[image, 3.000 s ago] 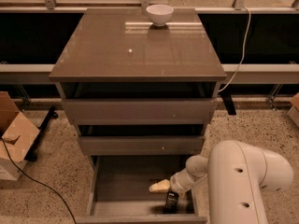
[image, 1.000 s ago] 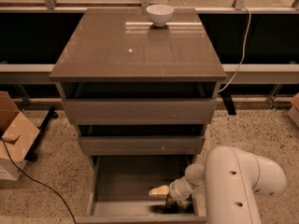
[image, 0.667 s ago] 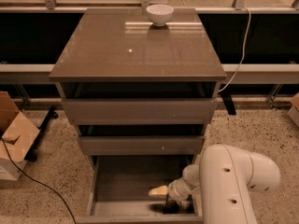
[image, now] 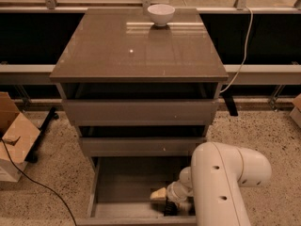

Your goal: Pick rxbar chocolate from bottom drawer and place on counter

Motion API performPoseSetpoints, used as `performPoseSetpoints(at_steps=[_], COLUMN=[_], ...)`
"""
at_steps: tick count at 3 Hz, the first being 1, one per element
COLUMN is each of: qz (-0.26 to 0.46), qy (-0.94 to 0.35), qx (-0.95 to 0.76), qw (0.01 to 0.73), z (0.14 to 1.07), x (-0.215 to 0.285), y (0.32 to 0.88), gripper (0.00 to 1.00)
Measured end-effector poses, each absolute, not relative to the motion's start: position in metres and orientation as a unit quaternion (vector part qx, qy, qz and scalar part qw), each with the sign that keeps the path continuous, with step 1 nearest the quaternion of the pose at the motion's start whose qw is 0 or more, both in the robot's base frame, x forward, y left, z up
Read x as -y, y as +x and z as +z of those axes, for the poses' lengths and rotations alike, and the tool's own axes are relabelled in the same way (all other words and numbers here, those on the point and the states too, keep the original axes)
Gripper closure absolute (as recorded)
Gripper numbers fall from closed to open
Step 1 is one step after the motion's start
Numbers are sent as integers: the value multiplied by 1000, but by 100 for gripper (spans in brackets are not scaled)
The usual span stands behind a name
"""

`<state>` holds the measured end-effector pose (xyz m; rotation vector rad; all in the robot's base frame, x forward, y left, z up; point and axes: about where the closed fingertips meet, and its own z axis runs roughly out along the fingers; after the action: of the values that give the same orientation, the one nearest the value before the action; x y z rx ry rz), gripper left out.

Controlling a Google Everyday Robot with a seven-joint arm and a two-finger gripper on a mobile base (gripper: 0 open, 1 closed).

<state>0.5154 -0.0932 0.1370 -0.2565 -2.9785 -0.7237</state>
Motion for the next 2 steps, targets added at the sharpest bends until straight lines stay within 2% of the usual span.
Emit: performPoseSetpoints(at_steps=[2], qz=[-218], qy=[-103], qx=[970], qw=[37], z=[118], x=[92], y=[520], gripper=[65])
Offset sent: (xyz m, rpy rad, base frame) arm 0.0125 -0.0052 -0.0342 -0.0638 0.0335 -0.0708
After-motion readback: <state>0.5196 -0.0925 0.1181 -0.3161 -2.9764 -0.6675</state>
